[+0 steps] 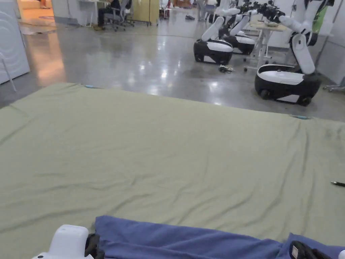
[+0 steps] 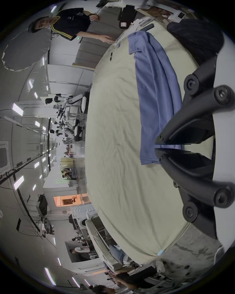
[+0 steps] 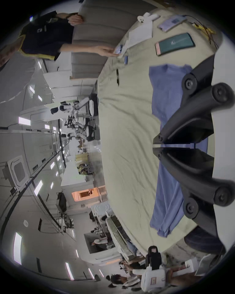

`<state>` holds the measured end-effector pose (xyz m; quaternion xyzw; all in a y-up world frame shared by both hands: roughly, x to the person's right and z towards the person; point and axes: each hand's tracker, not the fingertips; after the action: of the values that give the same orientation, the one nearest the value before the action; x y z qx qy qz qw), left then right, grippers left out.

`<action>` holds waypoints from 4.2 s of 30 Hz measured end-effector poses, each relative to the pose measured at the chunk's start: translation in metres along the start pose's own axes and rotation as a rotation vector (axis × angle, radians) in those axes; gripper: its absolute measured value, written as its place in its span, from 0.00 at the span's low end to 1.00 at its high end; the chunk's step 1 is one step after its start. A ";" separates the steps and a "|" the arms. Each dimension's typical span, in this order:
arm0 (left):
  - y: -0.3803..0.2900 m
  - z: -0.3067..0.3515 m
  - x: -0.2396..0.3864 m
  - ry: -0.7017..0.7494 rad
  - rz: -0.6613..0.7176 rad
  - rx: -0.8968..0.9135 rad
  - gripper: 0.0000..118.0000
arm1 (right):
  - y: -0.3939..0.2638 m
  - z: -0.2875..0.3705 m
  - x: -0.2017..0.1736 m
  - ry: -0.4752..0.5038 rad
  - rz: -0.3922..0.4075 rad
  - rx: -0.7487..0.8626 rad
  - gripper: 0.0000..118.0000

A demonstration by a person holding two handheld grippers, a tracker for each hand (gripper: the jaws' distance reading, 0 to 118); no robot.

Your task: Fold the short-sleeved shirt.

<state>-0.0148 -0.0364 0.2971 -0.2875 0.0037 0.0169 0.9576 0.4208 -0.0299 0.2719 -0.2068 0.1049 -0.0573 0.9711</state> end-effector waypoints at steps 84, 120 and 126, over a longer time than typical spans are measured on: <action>0.039 -0.119 0.081 -0.397 0.152 -0.226 0.14 | -0.008 -0.002 -0.001 0.040 -0.119 -0.104 0.05; -0.050 -0.168 -0.065 -0.792 0.828 -0.380 0.66 | -0.021 -0.026 -0.030 0.073 -0.078 -0.180 0.05; -0.054 -0.202 -0.012 -0.993 0.926 -0.394 0.31 | -0.016 -0.019 -0.033 0.071 -0.059 -0.166 0.05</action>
<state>-0.0245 -0.1933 0.1586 -0.3825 -0.3150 0.5519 0.6707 0.3830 -0.0462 0.2674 -0.2871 0.1377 -0.0843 0.9442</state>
